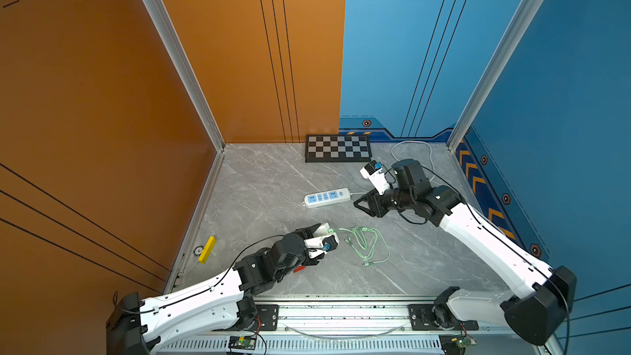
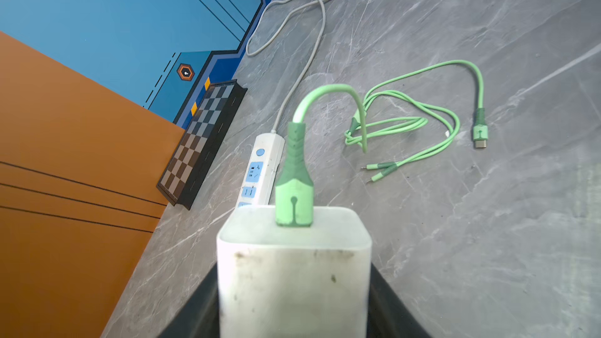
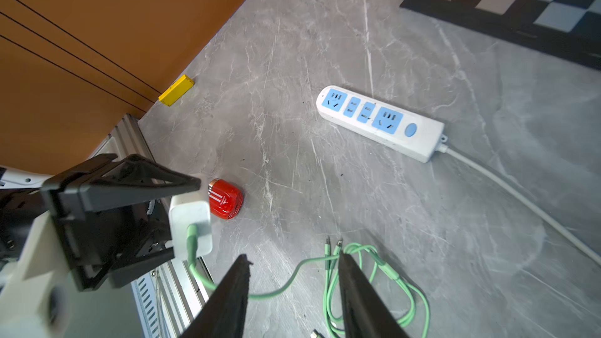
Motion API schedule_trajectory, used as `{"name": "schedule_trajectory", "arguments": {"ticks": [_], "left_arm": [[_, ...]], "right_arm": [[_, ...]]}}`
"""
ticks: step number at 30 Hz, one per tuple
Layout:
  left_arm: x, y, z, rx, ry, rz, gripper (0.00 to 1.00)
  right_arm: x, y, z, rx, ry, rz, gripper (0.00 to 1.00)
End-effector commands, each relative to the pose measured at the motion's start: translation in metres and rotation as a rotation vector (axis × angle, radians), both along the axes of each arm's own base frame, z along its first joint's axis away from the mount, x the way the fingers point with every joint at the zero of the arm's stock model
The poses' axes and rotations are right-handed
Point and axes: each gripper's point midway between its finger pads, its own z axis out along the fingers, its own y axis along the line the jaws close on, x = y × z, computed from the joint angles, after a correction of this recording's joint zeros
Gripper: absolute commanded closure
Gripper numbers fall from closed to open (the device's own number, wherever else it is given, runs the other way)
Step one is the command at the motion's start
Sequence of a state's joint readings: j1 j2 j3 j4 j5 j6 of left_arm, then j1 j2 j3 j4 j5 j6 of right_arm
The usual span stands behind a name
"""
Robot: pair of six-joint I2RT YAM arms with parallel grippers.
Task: Charge the electric shaver
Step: Insert the charging cable into the plug, then insert the plug into the socket.
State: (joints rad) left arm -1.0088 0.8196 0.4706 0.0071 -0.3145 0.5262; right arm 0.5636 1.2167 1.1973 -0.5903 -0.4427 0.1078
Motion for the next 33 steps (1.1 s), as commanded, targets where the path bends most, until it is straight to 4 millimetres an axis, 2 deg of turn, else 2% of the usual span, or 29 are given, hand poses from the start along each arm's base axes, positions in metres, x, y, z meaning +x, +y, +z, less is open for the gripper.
{"name": "schedule_trajectory", "arguments": {"ticks": [1,3,5,7,9,15,22,29,33], "left_arm": [[0.018,0.003,0.024,-0.172,-0.024,0.101,1.0],[0.025,0.002,0.027,-0.217,-0.023,0.125,1.0],[0.029,-0.003,0.031,-0.257,-0.016,0.127,1.0],[0.03,-0.011,0.034,-0.284,-0.009,0.11,1.0],[0.029,-0.02,0.037,-0.3,0.006,0.086,1.0],[0.022,-0.039,0.051,-0.34,0.012,0.022,1.0],[0.017,-0.043,0.056,-0.363,0.011,0.007,1.0],[0.016,-0.047,0.055,-0.364,0.013,-0.003,1.0],[0.016,-0.048,0.055,-0.363,0.01,-0.006,1.0]], "right_arm": [[-0.017,-0.018,0.008,0.022,-0.018,-0.094,0.51],[-0.032,-0.011,0.002,0.073,-0.002,-0.078,0.48],[-0.045,0.0,-0.018,0.102,0.035,-0.064,0.43],[-0.053,0.015,-0.033,0.151,0.059,-0.05,0.35],[-0.052,0.025,-0.042,0.196,0.065,-0.056,0.31],[-0.033,0.042,-0.037,0.284,0.037,-0.088,0.29],[-0.026,0.055,-0.036,0.321,0.042,-0.075,0.28],[-0.029,0.07,-0.035,0.336,0.053,-0.038,0.28],[-0.034,0.077,-0.041,0.322,0.067,-0.018,0.28]]}}
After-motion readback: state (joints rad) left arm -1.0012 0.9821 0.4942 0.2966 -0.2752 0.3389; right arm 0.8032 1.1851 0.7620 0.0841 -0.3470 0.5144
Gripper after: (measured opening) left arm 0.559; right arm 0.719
